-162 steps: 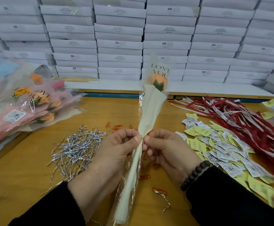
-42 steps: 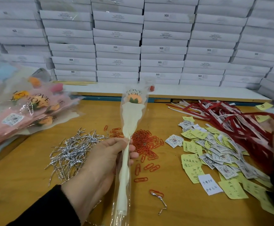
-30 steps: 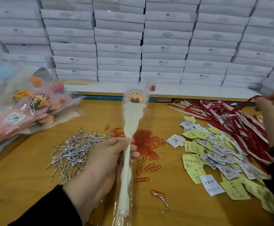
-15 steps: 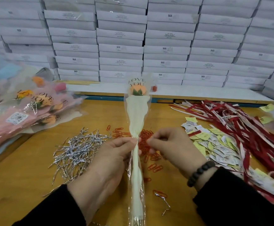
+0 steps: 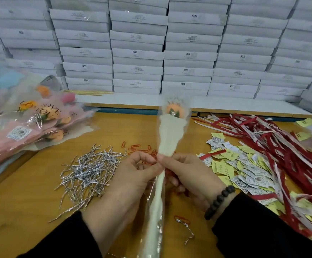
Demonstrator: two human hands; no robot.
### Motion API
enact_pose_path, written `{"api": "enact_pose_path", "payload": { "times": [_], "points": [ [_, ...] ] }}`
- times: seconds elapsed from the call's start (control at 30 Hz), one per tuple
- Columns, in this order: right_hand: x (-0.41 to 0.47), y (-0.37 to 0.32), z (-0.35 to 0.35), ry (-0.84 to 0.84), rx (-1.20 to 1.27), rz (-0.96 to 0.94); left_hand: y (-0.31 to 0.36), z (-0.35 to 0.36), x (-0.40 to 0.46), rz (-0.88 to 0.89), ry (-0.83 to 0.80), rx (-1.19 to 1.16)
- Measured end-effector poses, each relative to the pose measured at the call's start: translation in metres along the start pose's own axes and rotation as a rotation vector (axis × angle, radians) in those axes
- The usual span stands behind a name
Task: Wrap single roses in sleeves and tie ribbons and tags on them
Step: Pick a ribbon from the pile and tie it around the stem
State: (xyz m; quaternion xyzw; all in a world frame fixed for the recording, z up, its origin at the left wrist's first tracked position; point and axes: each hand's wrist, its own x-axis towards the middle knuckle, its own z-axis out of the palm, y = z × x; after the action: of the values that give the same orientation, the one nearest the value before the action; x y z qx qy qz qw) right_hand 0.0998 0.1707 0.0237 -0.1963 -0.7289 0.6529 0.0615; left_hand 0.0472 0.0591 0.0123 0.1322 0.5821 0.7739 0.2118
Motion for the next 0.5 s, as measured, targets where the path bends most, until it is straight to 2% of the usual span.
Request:
{"api": "enact_pose_path", "payload": {
  "times": [0.2, 0.37, 0.5],
  "points": [
    [0.0011, 0.0011, -0.0022, -0.045, 0.222, 0.023, -0.0019, -0.0018, -0.001, -0.05, -0.028, 0.041],
    [0.0054, 0.0034, -0.0072, -0.031, 0.254, 0.005, -0.001, -0.0014, 0.0038, -0.172, -0.034, -0.021],
    [0.0052, 0.0031, -0.0097, -0.115, 0.275, -0.007, -0.0021, 0.0001, 0.0039, -0.231, -0.047, -0.04]
  ]
}}
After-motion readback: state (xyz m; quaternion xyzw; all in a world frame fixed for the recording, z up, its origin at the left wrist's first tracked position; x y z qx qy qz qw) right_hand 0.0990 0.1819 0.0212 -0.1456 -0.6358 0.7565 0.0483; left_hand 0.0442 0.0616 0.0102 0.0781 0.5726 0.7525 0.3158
